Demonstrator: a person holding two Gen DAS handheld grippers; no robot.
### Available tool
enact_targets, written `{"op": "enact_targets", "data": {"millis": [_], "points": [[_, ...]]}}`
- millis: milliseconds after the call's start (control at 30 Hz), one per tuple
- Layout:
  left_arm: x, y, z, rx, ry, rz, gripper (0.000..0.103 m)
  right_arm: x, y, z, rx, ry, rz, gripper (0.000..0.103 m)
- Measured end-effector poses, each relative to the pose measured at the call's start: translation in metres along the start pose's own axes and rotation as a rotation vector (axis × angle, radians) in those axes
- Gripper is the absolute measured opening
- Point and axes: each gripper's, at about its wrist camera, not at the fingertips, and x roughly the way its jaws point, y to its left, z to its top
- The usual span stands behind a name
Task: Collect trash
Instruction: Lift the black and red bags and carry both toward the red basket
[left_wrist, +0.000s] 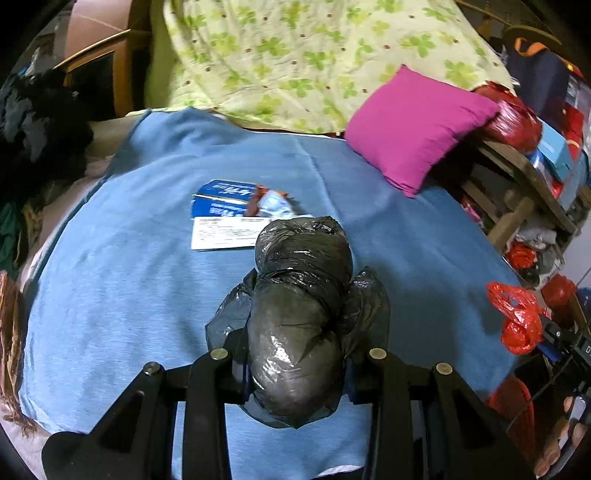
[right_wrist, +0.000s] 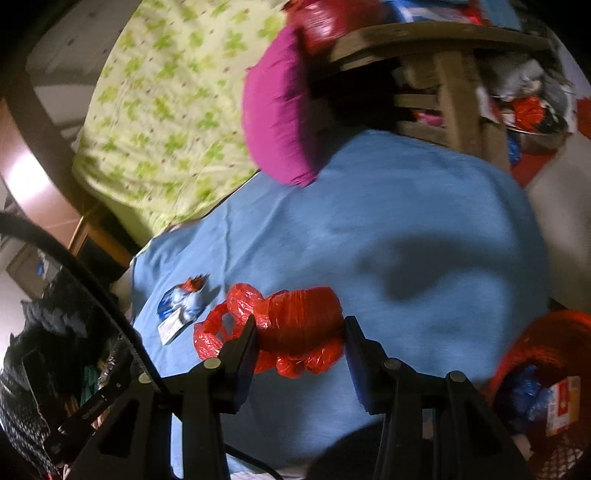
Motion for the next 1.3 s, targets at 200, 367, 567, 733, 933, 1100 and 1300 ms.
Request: {"op": "enact_targets", "data": {"millis": [200, 367, 567, 733, 933, 1100, 1300], "points": [[-0.008, -0.031, -0.001, 0.052, -0.012, -0.043, 0.037, -0.036, -0.038, 0.002, 0.056, -0.057, -0.042, 0.047], [-0.012, -0.063, -0.004, 0.109, -0.014, -0.093, 0.037, -0.064, -0.064, 0.002, 0.073, -0.095, -0.093, 0.047], [-0.016, -0.104, -0.011, 0.179, -0.011, -0.153, 0.038, -0.096, -0.098, -0.004, 0.111, -0.130, -0.156, 0.047], [-0.017, -0.136, -0.019, 0.236, -0.002, -0.194, 0.037, -0.120, -0.122, -0.013, 0.120, -0.149, -0.226, 0.047], [-0.021, -0.176, -0.033, 0.313, 0.008, -0.247, 0.038, -0.135, -0.162, -0.030, 0.177, -0.143, -0.300, 0.047], [-0.023, -0.207, -0.046, 0.368, 0.026, -0.290, 0.038, -0.144, -0.188, -0.042, 0.223, -0.137, -0.347, 0.047], [-0.028, -0.241, -0.059, 0.429, 0.036, -0.345, 0.038, -0.147, -0.206, -0.055, 0.242, -0.120, -0.386, 0.047]]}}
